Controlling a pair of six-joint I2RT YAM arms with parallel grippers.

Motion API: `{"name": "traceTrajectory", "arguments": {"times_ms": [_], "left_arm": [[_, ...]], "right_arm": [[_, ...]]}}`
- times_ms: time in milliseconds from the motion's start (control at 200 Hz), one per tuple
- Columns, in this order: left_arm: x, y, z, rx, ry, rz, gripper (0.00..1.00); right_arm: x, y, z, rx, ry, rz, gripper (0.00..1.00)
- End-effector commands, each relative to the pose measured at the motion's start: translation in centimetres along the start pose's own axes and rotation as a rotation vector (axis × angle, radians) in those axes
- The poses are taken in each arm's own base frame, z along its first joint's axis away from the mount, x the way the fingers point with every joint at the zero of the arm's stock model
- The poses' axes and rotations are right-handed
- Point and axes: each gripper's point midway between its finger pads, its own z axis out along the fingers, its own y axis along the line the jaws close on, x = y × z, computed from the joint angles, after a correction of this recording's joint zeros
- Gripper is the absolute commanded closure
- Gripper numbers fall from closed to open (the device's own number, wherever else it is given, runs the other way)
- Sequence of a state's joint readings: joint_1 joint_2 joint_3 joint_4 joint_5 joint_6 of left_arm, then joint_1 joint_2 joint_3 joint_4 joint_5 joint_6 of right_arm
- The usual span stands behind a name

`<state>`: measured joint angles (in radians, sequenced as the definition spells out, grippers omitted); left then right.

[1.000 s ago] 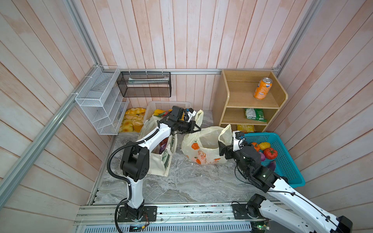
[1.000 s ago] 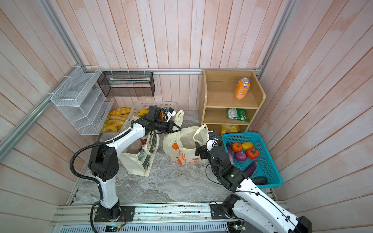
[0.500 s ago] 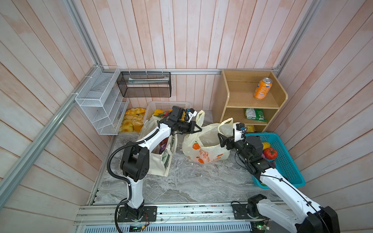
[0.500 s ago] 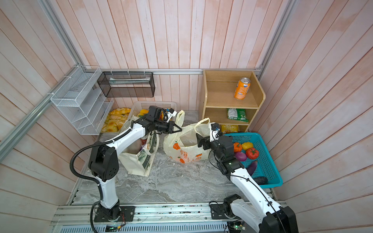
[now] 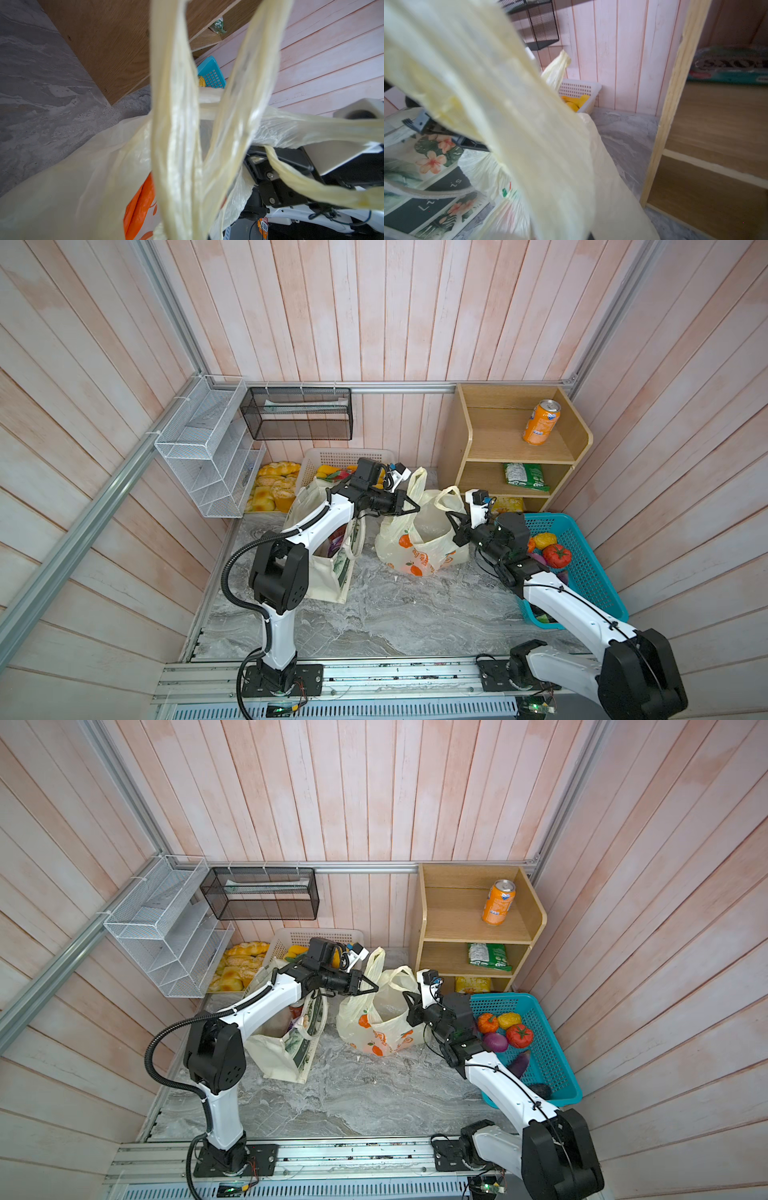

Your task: Place the mixed food into the grocery bags and tie them

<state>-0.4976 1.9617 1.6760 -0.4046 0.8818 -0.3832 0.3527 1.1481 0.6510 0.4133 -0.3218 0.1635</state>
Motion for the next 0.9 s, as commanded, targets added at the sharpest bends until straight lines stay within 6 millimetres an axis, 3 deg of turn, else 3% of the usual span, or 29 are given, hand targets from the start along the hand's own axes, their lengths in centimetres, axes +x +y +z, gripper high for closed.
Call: {"name": "traceTrajectory", "arguments": {"times_ms": [0,180,505,635,895], "left_arm": [[-0.2,-0.5,0.5,0.022,0.008,0.037,1.00],[0.1,-0.8,0.2,0.000,-0.015,0.040,1.00],[2.0,-2.8,0.1,0.020,-0.010,0.135,1.00],[3.2,-3.7,-0.3,0.047,-0.004,0.181,1.00],[5.3,-4.5,-1.6,0.064,-0.003,0.273,0.72]], "right_arm": [[-2.9,1.4,-0.3,-0.060,-0.064,-0.011,1.00],[-2.6,1.9,-1.3,-0.062,-0.014,0.037,1.00],[2.1,3.2,-1.7,0.036,0.217,-0.023,1.00],[2.9,3.2,-1.3,0.037,0.276,-0.024,1.00],[2.6,3.4,-0.8,0.034,0.291,-0.006,1.00]]}}
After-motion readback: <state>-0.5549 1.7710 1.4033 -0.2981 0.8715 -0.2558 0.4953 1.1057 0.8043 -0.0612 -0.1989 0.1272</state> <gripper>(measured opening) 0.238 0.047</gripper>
